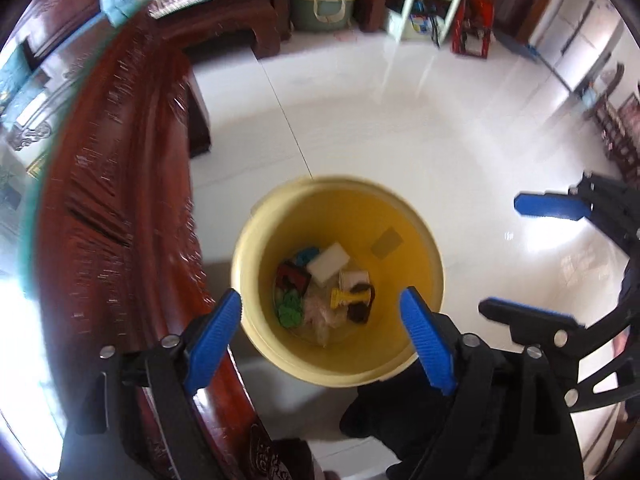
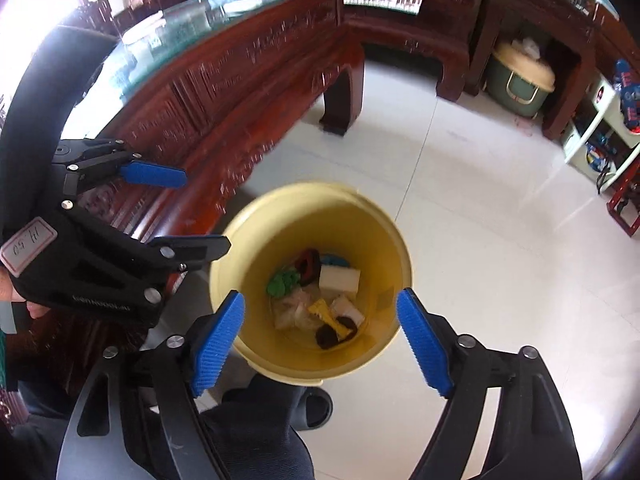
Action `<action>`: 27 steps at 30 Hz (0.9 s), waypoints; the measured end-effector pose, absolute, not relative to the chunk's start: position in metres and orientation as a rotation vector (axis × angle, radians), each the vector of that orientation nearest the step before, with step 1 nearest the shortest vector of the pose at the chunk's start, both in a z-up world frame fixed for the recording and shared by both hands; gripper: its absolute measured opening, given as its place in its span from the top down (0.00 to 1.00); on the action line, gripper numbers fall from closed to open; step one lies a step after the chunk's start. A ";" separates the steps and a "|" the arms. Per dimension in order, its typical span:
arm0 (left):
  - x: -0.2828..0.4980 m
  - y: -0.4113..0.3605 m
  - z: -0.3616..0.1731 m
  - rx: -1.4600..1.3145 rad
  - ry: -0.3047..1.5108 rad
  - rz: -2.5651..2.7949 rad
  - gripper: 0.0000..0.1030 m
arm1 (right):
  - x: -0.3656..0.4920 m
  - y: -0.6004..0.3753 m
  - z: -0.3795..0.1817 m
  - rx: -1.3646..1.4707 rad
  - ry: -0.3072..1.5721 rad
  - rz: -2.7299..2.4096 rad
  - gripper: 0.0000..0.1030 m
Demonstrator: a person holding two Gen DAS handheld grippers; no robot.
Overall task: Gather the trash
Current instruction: 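Move both grippers back over the table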
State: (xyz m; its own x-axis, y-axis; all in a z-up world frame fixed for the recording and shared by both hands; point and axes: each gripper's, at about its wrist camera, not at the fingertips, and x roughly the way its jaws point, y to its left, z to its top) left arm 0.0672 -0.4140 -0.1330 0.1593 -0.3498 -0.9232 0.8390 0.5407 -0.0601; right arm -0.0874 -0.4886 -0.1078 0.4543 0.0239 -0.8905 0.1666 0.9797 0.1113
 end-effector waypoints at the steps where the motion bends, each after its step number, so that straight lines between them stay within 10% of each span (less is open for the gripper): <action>1: 0.067 -0.407 -0.124 0.522 1.076 -0.897 0.15 | -0.088 -0.485 -0.101 0.186 1.082 -0.094 0.21; 27: 0.118 -0.041 0.008 -0.093 0.707 -0.041 0.04 | 0.021 -0.215 0.020 0.001 0.734 0.302 0.10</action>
State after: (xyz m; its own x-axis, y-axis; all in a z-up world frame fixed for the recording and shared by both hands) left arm 0.1184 -0.0405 0.0084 0.7598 -0.0691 -0.6465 0.0063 0.9951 -0.0989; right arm 0.0211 -0.2152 0.0201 0.7015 0.2717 -0.6588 -0.2707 0.9568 0.1064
